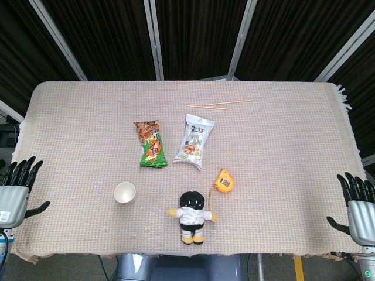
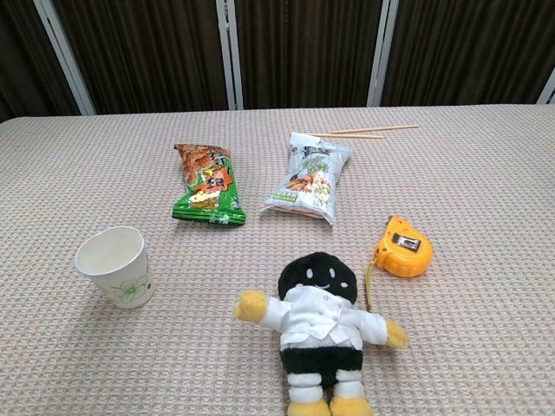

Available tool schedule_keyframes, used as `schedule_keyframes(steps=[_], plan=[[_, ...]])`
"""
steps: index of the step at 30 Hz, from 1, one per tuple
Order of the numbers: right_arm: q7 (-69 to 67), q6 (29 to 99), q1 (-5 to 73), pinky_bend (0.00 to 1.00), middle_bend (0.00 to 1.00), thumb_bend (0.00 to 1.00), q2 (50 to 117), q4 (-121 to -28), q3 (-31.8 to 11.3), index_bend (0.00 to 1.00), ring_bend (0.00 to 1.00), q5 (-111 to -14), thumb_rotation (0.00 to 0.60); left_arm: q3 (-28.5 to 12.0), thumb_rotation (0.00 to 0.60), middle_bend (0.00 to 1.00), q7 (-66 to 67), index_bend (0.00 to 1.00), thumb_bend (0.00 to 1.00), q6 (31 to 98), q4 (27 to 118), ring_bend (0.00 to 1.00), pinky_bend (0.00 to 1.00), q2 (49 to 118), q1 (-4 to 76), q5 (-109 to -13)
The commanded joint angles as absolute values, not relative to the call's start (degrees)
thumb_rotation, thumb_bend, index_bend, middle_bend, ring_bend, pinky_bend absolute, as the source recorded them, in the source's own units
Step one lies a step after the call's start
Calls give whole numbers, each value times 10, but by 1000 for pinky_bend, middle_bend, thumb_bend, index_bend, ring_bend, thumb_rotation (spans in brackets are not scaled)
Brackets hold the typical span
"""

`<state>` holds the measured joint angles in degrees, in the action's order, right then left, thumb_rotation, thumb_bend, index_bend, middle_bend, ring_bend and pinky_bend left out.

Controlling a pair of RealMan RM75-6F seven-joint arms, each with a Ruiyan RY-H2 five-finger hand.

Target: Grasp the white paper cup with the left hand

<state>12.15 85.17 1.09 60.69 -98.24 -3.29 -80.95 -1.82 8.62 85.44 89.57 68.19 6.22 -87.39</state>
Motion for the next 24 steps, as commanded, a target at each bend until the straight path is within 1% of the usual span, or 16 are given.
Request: schedule_keyframes(steps=[1,16,20,22,24], plan=[[121,852,11,0,0,71,607,-983,-33,38,0,-809,600,-18,600,0,87,0,0,854,896,0,0,682,62,-874],[120,851,10,0,0,71,603,-986,-34,41,0,-807,600,-12,600,0,93,0,0,840,901,0,0,681,70,-882],[115,853,9,0,0,71,602,-986,-34,39,0,-809,600,-2,600,0,106,0,0,822,911,0,0,678,78,-894],[114,851,9,0,0,72,601,-986,-33,19,0,-807,600,4,600,0,111,0,0,809,919,0,0,675,87,-904],[110,851,9,0,0,71,599,-988,-34,3,0,-807,600,11,600,0,129,0,0,779,933,0,0,673,104,-917]])
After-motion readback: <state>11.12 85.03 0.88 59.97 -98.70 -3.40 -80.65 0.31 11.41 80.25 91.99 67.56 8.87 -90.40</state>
